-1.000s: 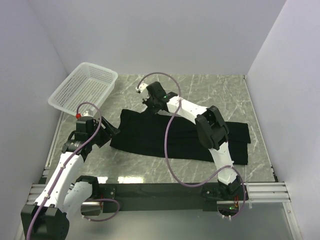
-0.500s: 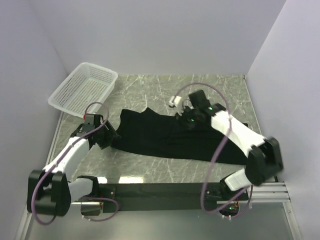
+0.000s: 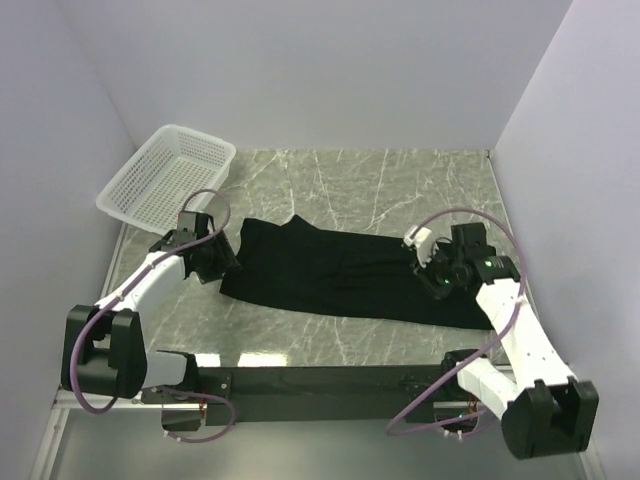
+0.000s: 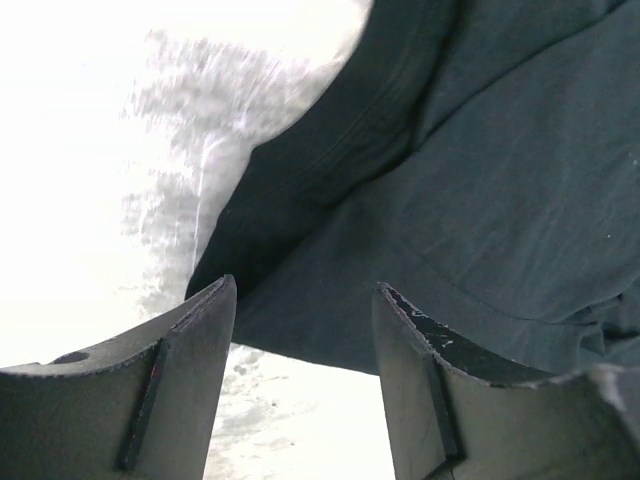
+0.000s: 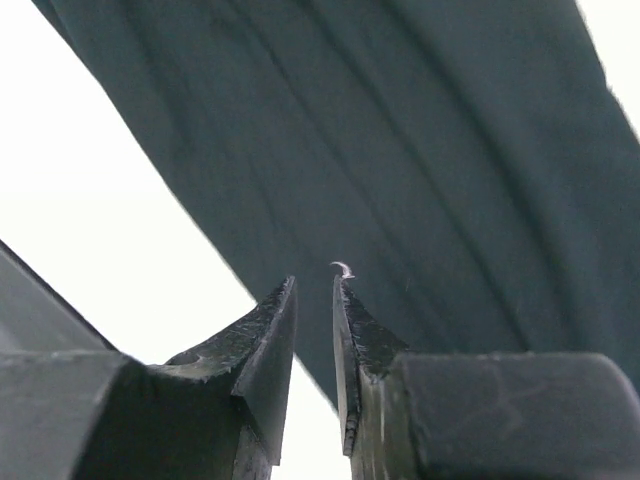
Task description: Fold and stack the t-shirts
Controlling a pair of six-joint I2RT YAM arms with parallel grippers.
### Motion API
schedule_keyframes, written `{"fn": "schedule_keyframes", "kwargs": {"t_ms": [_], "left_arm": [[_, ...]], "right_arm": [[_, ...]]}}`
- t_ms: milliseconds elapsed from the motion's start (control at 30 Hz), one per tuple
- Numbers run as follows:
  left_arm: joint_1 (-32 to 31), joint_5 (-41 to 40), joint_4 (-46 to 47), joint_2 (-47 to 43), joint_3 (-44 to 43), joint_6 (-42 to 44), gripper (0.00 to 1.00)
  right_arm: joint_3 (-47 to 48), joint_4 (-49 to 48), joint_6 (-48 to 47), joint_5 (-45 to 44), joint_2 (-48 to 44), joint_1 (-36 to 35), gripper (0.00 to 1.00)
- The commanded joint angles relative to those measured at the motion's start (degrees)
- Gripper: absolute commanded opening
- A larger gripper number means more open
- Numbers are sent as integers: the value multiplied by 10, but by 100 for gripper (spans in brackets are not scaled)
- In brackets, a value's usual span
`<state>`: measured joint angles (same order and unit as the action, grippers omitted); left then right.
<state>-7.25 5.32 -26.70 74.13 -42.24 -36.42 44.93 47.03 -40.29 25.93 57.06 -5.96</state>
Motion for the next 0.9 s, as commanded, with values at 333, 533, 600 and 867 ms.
{"fn": "schedule_keyframes", "kwargs": {"t_ms": [333, 533, 600, 867], "left_arm": [[-8, 22, -3, 51, -21, 93, 55], [-9, 55, 3, 63, -18, 96, 53], [-9, 64, 4, 71, -18, 97, 52], [-9, 95, 18, 66, 4, 88, 49]], "right_arm": [[-74, 100, -125, -41, -38, 248, 38], [-56, 120, -186, -59, 2, 329, 40], [-54, 110, -188, -91, 23, 363, 40], [-28, 65, -146, -128, 64, 434, 42]]}}
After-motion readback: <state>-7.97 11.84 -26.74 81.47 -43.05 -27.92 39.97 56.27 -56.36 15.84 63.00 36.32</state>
